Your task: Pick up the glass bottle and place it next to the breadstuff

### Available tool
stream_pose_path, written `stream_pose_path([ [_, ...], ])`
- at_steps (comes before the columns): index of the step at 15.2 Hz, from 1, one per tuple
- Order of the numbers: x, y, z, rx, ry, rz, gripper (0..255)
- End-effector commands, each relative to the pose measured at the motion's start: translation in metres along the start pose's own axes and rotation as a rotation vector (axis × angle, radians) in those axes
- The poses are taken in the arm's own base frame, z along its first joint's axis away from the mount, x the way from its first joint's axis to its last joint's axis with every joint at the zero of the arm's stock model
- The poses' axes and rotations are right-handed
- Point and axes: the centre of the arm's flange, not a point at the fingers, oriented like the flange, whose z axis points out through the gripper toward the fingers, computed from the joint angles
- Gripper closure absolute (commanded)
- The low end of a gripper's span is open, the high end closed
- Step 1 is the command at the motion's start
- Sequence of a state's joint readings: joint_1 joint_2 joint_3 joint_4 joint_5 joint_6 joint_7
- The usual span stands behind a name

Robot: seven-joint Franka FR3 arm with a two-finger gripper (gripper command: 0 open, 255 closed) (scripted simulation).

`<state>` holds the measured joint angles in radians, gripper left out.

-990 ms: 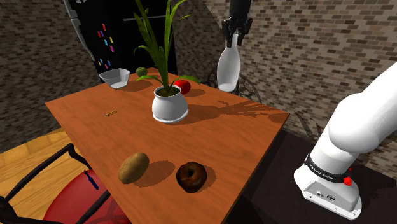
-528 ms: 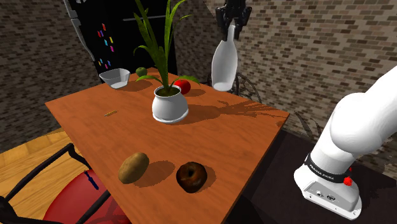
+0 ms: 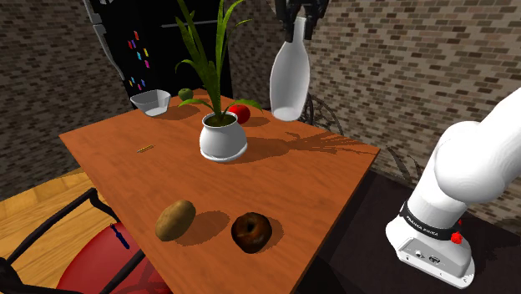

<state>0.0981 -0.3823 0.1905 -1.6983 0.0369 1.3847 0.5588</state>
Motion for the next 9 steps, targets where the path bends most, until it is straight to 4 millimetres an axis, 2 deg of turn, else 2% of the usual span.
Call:
stream_pose_path([
  [1,-0.018,-0.017,-0.013,-0.001,0.000,0.001,255],
  [2,-0.028,-0.029,-0.020,-0.001,0.000,0.001,255],
  [9,-0.030,-0.028,0.017,-0.001,0.000,0.001,255],
])
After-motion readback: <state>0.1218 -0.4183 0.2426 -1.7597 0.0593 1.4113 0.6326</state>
